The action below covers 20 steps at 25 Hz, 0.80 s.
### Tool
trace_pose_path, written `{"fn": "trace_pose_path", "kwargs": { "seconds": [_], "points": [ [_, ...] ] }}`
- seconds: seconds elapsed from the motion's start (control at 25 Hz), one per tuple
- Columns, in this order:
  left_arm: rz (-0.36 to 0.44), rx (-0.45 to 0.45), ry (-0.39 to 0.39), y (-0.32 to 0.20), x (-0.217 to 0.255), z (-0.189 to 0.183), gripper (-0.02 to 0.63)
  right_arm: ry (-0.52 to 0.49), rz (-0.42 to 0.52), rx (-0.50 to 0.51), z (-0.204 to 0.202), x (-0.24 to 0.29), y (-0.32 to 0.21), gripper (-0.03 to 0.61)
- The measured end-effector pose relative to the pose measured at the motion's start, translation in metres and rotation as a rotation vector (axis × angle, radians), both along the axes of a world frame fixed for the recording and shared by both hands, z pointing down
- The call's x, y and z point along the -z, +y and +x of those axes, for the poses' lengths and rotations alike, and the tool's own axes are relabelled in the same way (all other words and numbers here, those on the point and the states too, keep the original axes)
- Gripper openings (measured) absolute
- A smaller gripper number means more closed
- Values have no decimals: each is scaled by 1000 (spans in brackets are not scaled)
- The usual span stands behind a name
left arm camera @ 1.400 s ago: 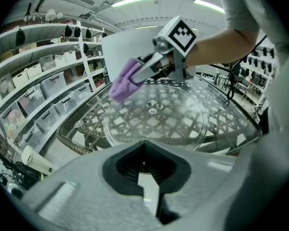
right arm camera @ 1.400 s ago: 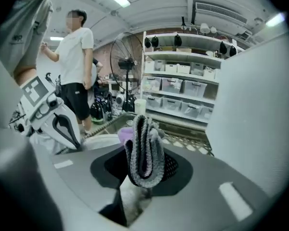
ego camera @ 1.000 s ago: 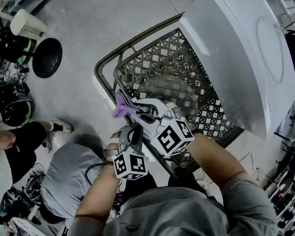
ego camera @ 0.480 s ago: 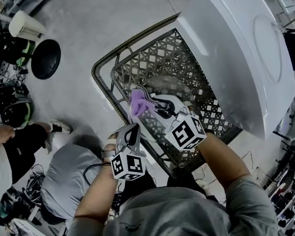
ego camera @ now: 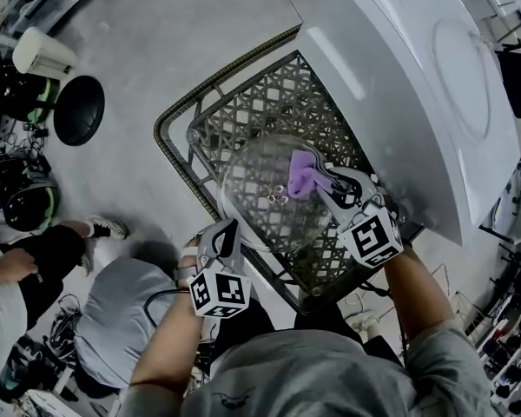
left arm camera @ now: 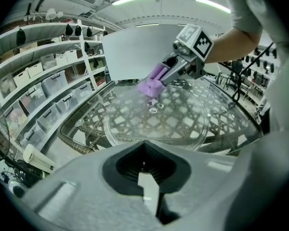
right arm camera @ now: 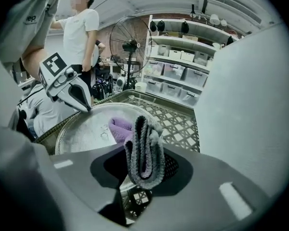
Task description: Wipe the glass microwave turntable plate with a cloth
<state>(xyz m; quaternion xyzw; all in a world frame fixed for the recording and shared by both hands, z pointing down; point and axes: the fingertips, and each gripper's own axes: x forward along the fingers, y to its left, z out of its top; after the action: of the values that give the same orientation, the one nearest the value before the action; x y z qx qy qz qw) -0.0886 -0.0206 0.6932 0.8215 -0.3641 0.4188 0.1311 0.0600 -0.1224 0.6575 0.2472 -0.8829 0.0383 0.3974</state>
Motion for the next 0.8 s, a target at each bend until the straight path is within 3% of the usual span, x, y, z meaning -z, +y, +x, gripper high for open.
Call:
{"fn": "trace_pose_path", "kwargs": {
  "seconds": [0.24, 0.36, 0.6, 0.8],
  "points": [
    [0, 2, -1, 0, 0, 1, -2, 30, 6, -72, 20, 2, -1, 114],
    [4, 2, -1, 0, -1, 1, -2, -28, -6, -77, 5, 9, -1, 114],
    [13, 7, 5, 0, 1, 1, -2, -248, -92, 130, -107, 29, 35, 113],
    [22, 5, 11, 0, 1, 2, -2, -293, -184, 232, -178, 16, 55, 114]
  ]
}}
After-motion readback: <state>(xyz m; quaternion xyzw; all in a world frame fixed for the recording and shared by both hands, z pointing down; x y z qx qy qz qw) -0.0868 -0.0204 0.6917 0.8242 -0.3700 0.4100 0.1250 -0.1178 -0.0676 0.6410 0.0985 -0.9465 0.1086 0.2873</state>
